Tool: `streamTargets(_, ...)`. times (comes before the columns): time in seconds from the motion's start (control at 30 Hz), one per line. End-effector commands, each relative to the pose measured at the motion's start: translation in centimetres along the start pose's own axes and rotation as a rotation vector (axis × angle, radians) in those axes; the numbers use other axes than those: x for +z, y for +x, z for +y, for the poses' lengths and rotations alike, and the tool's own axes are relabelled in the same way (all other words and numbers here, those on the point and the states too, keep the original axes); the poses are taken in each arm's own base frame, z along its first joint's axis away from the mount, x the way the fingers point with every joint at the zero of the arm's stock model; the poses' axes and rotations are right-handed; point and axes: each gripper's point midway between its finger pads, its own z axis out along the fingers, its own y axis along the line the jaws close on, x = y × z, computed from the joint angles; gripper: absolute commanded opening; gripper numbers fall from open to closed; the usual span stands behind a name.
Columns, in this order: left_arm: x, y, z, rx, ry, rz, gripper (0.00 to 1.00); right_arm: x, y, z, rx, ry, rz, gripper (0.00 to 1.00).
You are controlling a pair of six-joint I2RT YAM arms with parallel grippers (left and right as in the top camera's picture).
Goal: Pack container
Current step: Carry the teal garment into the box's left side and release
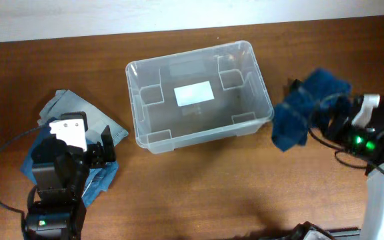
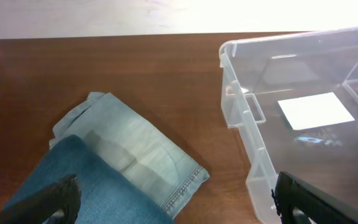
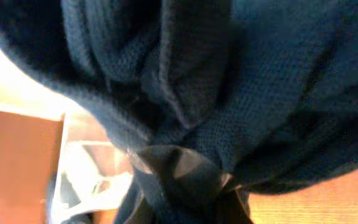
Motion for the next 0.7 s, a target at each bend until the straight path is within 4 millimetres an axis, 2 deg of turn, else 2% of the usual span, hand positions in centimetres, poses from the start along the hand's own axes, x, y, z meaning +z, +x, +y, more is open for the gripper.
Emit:
streamTargets(0.0, -0.4, -0.9, -0.2, -0.005, 0.008, -0.022, 0.99, -1.7, -2.9, 6.2, -0.224, 0.005, -0.071, 0.08)
streamTargets(0.07, -0.4, -0.9, -0.2, -0.005, 0.008, -0.02, 0.99, -1.7, -3.6, 9.0, -0.328, 0.006, -0.085, 0.08)
streamTargets(0.13, -0.4, -0.8, -0.2, -0.005, 0.008, -0.018, 0.99, -1.1, -3.3, 11.6, -0.426, -0.024, -0.073, 0.07)
streamTargets(0.27, -0.4, -0.8, -0.2, -0.005, 0.008, -0.016, 0.99, 1.1, -1.3, 15.7, -0.55, -0.118, -0.018, 0.04)
streamTargets(0.37, -0.4, -0.8, -0.2, -0.005, 0.008, -0.017, 1.0, 3.5, 0.7, 18.7, -0.619, -0.221, 0.037, 0.04)
streamTargets(0.5, -0.4, -0.8, -0.2, -0.005, 0.008, -0.016, 1.0, 7.9, 3.5, 21.8, -0.688, -0.341, 0.116, 0.04)
streamTargets(0.67, -0.3, -0.7, -0.2, -0.005, 0.008, -0.015, 0.99, 14.7, 7.2, 23.1, -0.724, -0.427, 0.209, 0.04)
